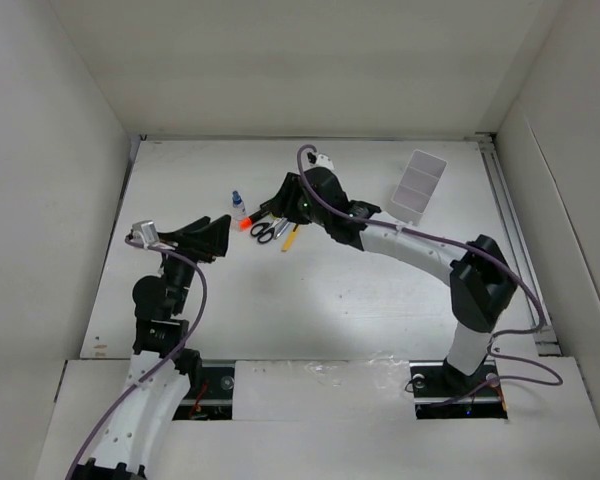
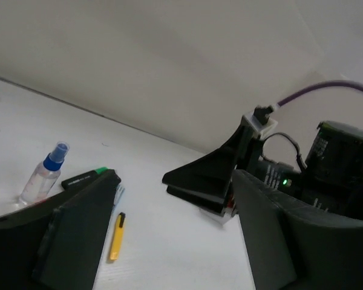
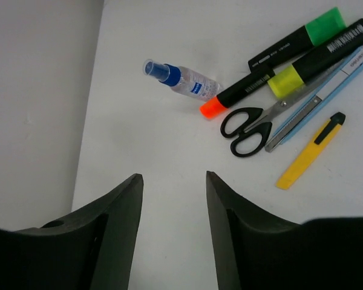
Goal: Sort the stationery into containers
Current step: Pick up the stationery from the center of the board.
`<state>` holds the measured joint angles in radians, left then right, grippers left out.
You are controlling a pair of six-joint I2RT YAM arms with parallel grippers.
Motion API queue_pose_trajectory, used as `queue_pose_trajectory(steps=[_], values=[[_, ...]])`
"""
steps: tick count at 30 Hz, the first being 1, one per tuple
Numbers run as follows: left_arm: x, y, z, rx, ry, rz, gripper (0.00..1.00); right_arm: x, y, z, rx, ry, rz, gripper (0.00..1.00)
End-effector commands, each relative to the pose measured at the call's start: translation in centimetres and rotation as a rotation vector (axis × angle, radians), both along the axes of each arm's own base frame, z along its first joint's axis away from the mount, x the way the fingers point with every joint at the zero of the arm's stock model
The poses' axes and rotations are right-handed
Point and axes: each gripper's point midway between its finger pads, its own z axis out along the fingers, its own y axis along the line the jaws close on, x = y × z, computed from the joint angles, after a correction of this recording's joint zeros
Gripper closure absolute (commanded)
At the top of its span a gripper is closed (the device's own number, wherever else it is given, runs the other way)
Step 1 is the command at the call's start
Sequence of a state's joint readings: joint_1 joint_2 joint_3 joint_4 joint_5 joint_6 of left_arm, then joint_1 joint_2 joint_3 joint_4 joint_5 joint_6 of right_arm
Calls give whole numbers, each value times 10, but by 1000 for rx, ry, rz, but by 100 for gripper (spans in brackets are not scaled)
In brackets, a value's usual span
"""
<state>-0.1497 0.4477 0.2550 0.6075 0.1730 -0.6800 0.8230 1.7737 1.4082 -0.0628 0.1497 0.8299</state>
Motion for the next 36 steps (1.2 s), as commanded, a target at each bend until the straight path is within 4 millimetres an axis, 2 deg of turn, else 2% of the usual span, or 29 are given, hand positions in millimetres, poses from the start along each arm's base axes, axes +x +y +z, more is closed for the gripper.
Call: queue_pose_trajectory(steps=[1, 2, 3, 4, 6, 7, 8, 9, 10, 11, 12, 15, 16, 17, 18, 23, 24, 26, 28, 29, 31, 32, 36], values=[[2, 12, 23, -33, -3, 70, 30, 5, 15, 6, -24, -24, 12, 46], [4, 19, 23, -42, 11, 111, 44, 7, 17, 4, -36, -26, 16, 43], [7, 23, 25, -59, 31, 129, 52, 6, 26, 12, -32, -30, 28, 40], [8, 26, 25, -85, 50, 149, 58, 12, 28, -2, -79, -30, 29, 36], [15, 38, 14, -115, 128, 220, 58, 14, 38, -8, -120, -39, 27, 36], [15, 42, 22, -139, 129, 237, 54, 22, 45, -14, -140, -28, 18, 35], [17, 44, 14, -143, 172, 253, 47, 26, 48, -17, -156, -30, 24, 35], [20, 49, 9, -156, 193, 286, 45, 31, 51, -19, -164, -30, 15, 35], [20, 53, 14, -175, 185, 304, 43, 36, 58, -8, -157, -48, 19, 35], [23, 57, 7, -173, 206, 331, 42, 43, 62, -23, -187, -42, 18, 35], [25, 64, 2, -186, 225, 373, 36, 46, 66, -25, -190, -39, 18, 35], [29, 67, -11, -162, 267, 402, 32, 62, 78, -32, -233, -60, 21, 35], [29, 70, -15, -161, 274, 416, 27, 66, 80, -34, -240, -60, 13, 35], [29, 70, -15, -161, 275, 416, 26, 70, 85, -20, -237, -80, 18, 35], [28, 70, -18, -146, 282, 419, 26, 74, 88, -38, -269, -68, 27, 35], [30, 70, -21, -133, 291, 422, 26, 87, 92, -52, -315, -93, 11, 35], [30, 70, -21, -133, 291, 422, 26, 88, 93, -46, -305, -102, 9, 35], [31, 67, -21, -131, 290, 402, 26, 91, 97, -57, -309, -98, 10, 35], [31, 65, -25, -126, 300, 394, 26, 94, 101, -54, -292, -112, 7, 35], [31, 65, -25, -126, 300, 393, 26, 95, 100, -60, -306, -111, 12, 35], [31, 63, -25, -125, 300, 384, 26, 94, 110, -51, -275, -138, 16, 35], [31, 63, -23, -128, 292, 383, 26, 95, 111, -56, -278, -135, 16, 35], [31, 62, -23, -127, 292, 374, 26, 97, 118, -56, -273, -160, 9, 35]])
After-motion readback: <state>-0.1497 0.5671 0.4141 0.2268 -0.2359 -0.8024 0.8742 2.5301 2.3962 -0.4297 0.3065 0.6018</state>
